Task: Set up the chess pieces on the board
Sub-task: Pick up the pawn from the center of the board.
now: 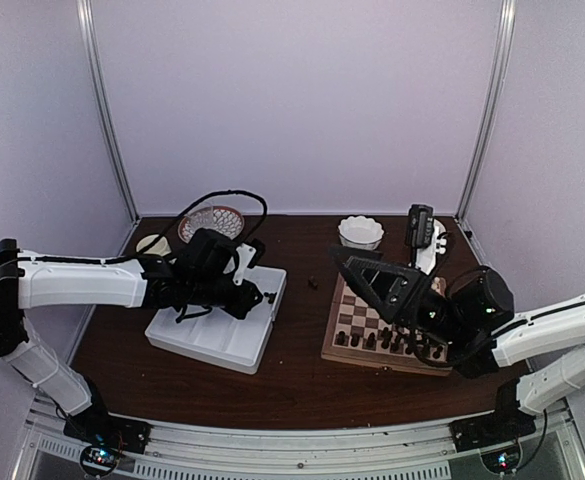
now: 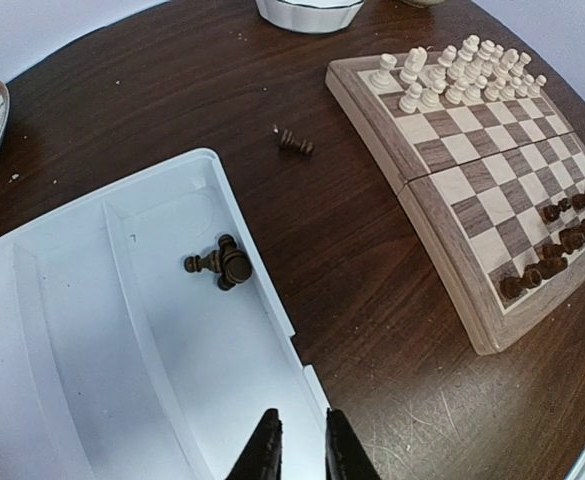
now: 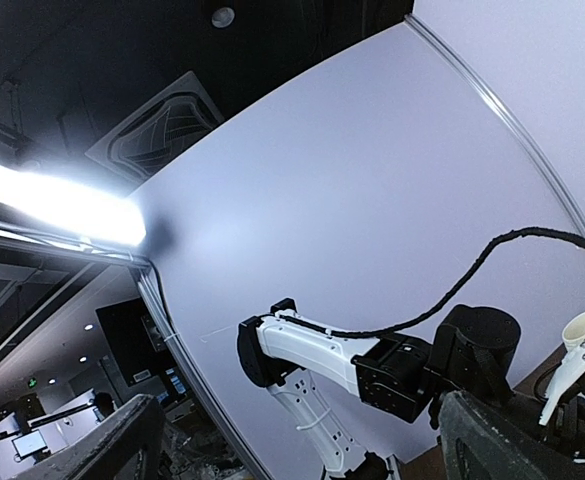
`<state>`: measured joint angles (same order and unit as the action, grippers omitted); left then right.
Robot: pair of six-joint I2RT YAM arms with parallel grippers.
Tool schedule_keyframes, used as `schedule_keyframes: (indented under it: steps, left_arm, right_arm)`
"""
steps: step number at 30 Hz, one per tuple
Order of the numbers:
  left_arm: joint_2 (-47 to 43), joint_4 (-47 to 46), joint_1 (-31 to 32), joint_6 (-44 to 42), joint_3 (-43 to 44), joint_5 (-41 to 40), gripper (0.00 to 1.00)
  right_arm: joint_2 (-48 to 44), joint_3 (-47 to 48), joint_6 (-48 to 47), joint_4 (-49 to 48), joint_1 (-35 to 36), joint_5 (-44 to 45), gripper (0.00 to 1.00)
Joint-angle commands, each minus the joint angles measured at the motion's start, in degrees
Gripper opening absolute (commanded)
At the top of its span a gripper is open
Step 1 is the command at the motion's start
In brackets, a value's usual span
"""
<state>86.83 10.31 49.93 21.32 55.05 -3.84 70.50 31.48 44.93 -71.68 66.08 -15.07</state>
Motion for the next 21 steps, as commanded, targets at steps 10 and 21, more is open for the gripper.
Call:
schedule_keyframes:
  steps: [10,21]
  left_arm:
    - [0.72,-3.01,-0.32,-1.18,1.57,0.97,0.16]
    - [1.51,-4.09,-0.27,-1.65,1.34,2.20,0.16]
  right_arm:
    - [0.77,-1.86,2.36,-5.79,-0.39,2.41,0.99]
    - [-1.40,-0.88,-5.85,9.96,-4.62,4.61,1.00]
